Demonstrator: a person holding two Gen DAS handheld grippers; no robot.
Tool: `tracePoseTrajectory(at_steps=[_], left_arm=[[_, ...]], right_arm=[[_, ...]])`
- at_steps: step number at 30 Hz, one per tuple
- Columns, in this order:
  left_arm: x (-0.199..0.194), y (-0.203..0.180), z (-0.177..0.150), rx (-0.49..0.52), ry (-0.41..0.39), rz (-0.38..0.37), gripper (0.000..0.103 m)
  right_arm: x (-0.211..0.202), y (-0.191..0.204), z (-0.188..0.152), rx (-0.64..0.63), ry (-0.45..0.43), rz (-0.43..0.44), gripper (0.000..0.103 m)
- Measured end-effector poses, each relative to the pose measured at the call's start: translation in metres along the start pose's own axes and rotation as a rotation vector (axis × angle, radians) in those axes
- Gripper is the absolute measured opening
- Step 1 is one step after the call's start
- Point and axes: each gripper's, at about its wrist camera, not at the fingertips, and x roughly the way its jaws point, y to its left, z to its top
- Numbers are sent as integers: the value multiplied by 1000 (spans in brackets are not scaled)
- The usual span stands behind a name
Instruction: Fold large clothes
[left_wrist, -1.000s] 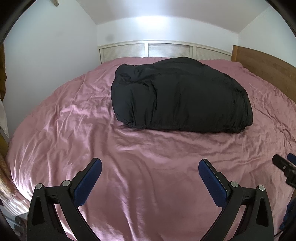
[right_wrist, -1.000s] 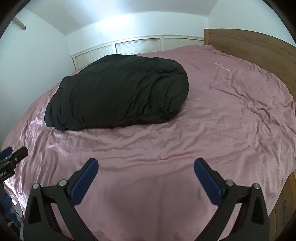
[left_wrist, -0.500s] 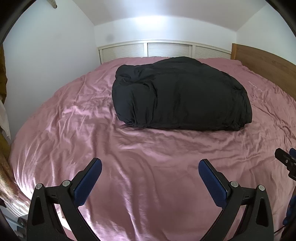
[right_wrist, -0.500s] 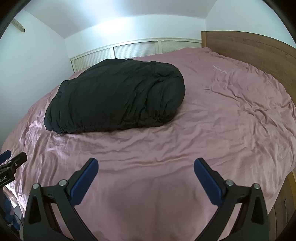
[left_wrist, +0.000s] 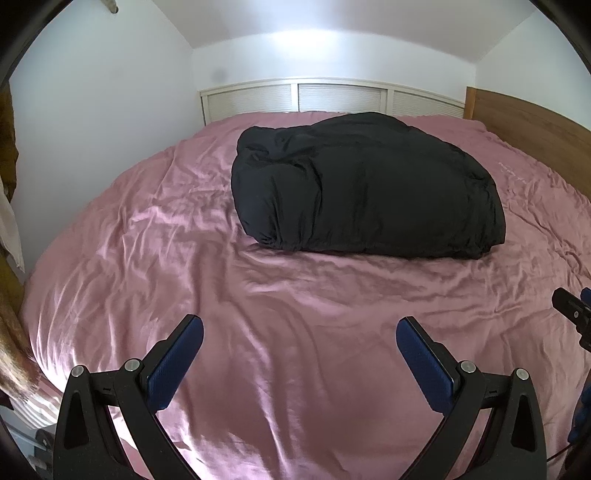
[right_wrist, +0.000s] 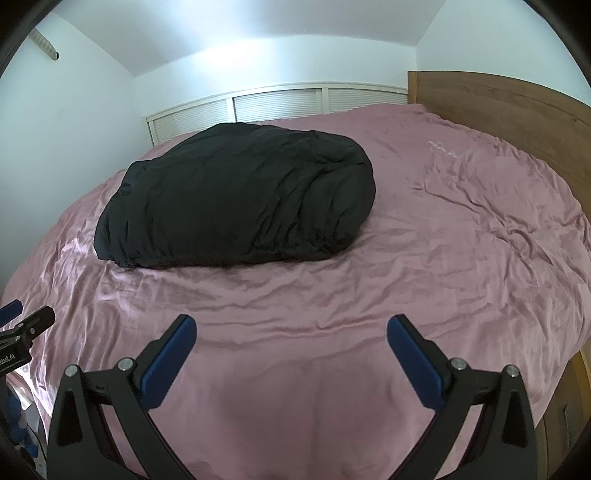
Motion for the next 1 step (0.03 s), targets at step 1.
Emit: tracePoseTrajectory(at_steps=[1], left_arm=[[0, 1, 0, -2, 1, 3, 102]], right_arm=[[0, 0, 0, 0, 0, 0, 103]])
